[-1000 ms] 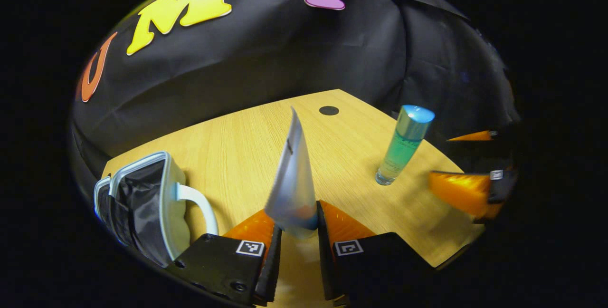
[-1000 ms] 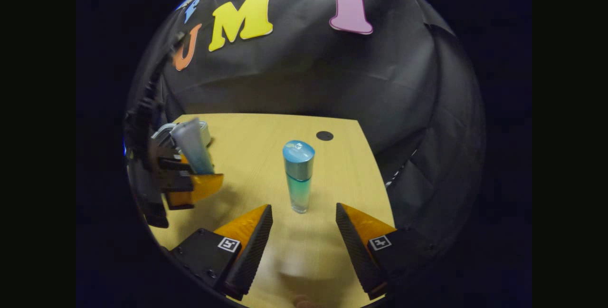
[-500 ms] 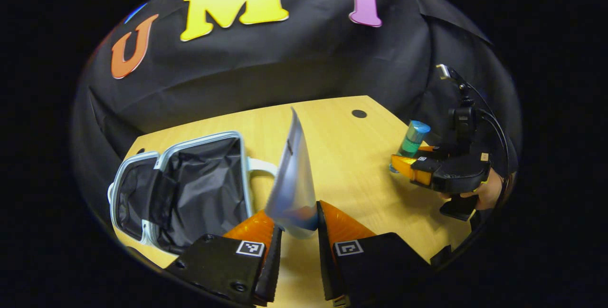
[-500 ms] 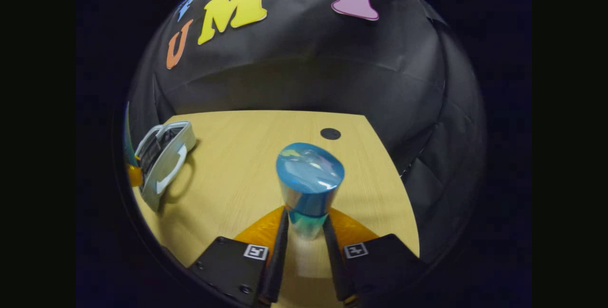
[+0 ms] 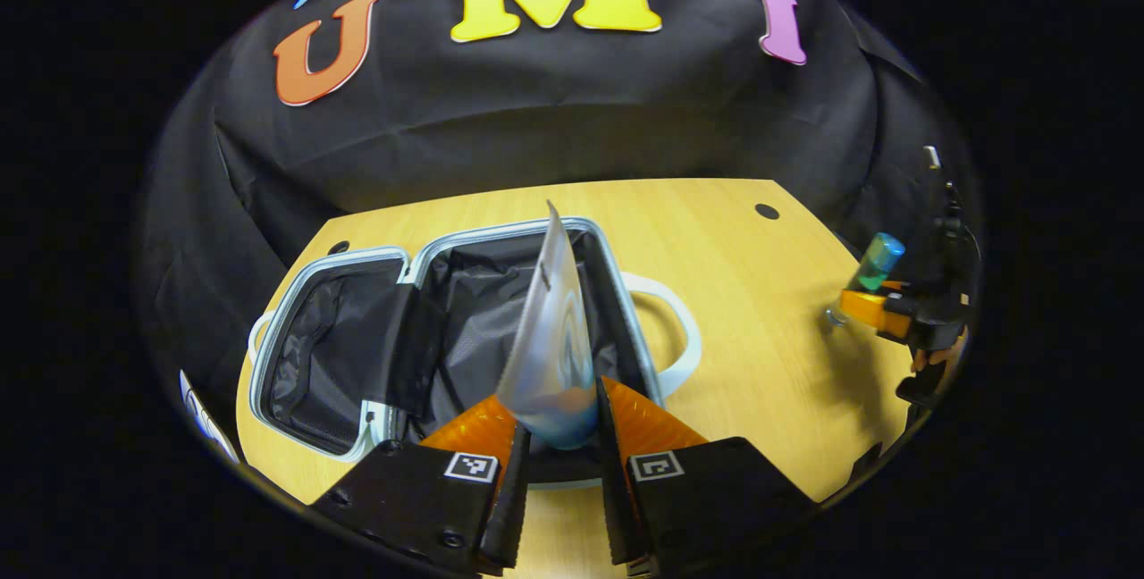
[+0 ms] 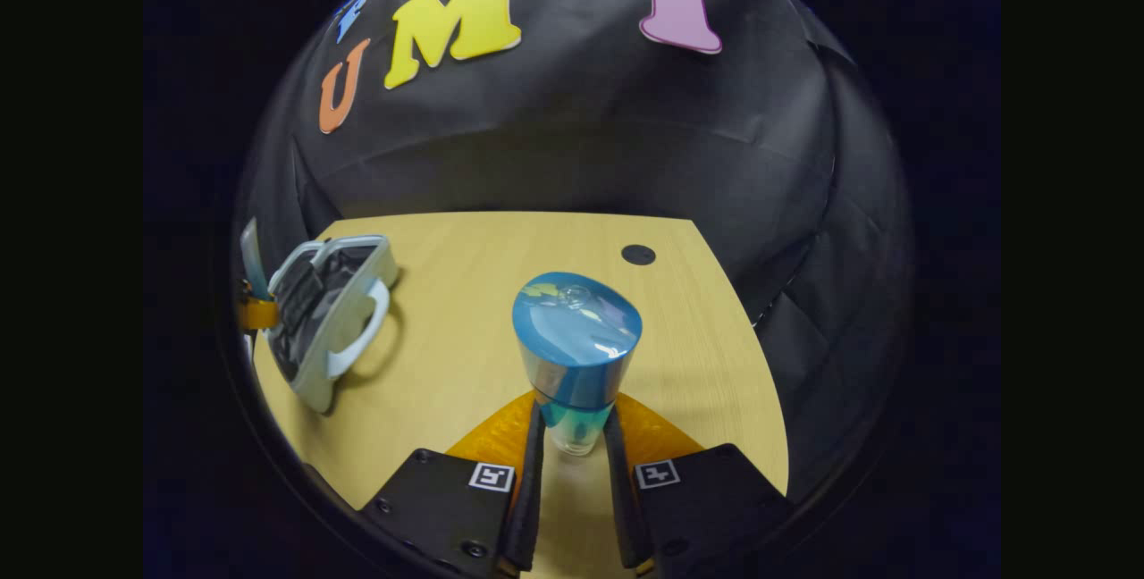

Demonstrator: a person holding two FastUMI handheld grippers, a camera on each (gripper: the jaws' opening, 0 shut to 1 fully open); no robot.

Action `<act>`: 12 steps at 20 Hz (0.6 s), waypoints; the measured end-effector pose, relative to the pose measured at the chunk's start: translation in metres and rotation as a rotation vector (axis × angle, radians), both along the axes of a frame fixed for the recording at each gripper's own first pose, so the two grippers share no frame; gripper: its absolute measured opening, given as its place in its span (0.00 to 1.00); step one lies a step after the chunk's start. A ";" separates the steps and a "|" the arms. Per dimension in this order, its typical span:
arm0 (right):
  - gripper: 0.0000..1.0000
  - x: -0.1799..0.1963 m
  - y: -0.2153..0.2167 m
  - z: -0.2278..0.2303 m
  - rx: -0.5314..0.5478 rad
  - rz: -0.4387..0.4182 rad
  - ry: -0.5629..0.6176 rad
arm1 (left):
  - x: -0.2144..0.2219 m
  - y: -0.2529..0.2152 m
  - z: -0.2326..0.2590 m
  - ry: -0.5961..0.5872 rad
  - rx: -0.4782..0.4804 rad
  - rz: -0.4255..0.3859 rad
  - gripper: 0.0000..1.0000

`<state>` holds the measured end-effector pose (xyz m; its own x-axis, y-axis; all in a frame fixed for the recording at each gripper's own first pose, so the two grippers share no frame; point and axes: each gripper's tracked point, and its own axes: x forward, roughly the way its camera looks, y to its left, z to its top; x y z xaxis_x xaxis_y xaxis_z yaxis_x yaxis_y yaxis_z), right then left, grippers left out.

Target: First open the suitcase, pack the skin care products into it, and then close the suitcase.

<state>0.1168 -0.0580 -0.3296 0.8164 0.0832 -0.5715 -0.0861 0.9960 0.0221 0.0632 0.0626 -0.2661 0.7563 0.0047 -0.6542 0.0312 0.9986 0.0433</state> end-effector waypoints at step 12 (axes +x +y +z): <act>0.32 -0.102 0.100 0.121 0.110 -0.068 -0.105 | 0.012 0.073 -0.092 0.296 -0.023 0.039 0.40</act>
